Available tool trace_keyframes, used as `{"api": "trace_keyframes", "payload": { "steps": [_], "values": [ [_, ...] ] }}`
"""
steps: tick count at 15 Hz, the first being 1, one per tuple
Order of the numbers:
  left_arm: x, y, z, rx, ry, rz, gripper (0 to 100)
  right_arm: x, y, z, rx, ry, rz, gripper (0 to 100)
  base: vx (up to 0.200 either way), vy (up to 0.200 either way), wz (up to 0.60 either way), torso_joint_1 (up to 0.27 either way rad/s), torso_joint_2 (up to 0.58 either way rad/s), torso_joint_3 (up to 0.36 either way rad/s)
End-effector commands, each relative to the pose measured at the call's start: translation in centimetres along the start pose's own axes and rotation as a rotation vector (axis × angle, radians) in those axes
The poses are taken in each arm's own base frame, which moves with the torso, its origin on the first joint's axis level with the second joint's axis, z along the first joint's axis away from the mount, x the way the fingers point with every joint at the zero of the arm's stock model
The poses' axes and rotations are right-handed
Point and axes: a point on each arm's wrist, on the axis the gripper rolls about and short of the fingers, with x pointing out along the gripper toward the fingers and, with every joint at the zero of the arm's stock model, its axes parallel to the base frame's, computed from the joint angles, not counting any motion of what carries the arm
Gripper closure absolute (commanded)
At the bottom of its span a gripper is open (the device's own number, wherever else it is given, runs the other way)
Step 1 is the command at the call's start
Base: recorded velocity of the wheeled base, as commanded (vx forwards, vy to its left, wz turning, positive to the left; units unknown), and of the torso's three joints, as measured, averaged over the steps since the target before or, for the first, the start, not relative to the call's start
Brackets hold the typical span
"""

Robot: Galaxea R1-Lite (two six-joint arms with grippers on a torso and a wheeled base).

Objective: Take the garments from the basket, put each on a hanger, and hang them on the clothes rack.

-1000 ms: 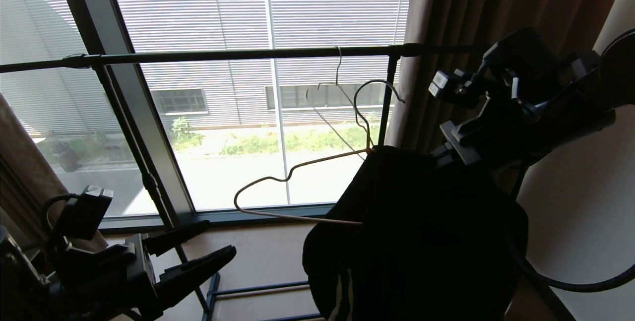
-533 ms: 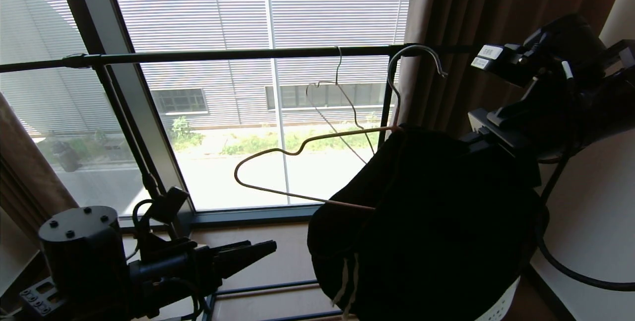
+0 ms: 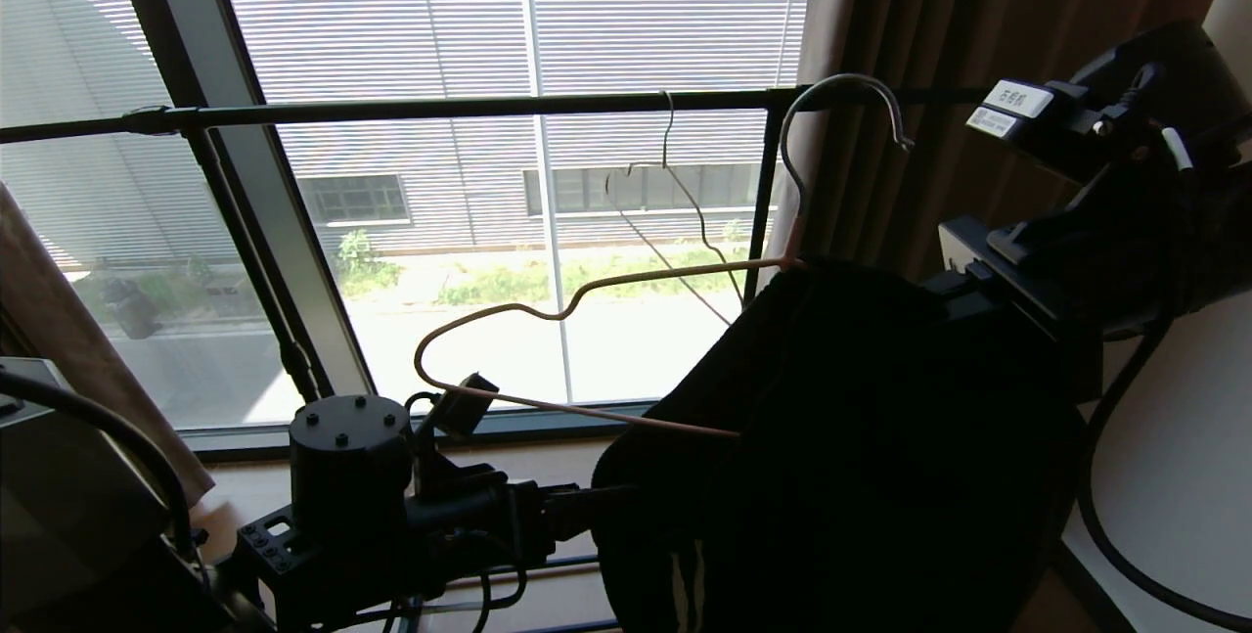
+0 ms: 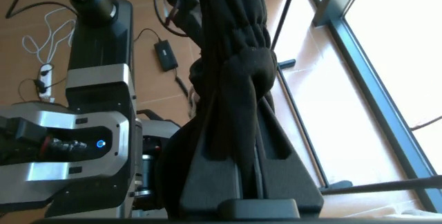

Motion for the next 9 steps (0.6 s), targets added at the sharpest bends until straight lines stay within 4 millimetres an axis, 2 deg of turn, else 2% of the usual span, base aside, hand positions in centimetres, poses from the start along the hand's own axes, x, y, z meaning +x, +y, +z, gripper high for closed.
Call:
{"api": "trace_keyframes", "payload": {
  "steps": [1, 2, 3, 6, 9],
  "values": [
    [0.4, 0.1, -0.3, -0.001, 0.013, 0.002, 0, -0.3, 0.7, 0.2, -0.015, -0.007, 0.002, 100, 0.000, 0.000, 0.00, 0.000, 0.00, 0.000],
    [0.5, 0.2, -0.4, -0.004, 0.014, 0.013, 0, -0.4, 1.0, 0.2, -0.019, -0.009, 0.002, 100, 0.000, 0.000, 0.00, 0.000, 0.00, 0.000],
    [0.8, 0.3, -0.5, -0.004, 0.004, 0.035, 100, -0.6, 1.3, 0.3, -0.025, -0.012, 0.001, 100, 0.000, 0.000, 0.00, 0.000, 0.00, 0.000],
    [0.6, 0.5, -0.6, -0.001, -0.008, 0.059, 100, -0.9, 1.6, -0.1, -0.016, -0.010, -0.006, 100, 0.000, 0.000, 0.00, 0.000, 0.00, 0.000],
    [-0.9, 0.5, 0.6, 0.003, -0.076, 0.085, 100, -1.8, 1.0, -1.4, 0.034, 0.001, -0.046, 100, 0.000, 0.000, 0.00, 0.000, 0.00, 0.000]
  ]
}}
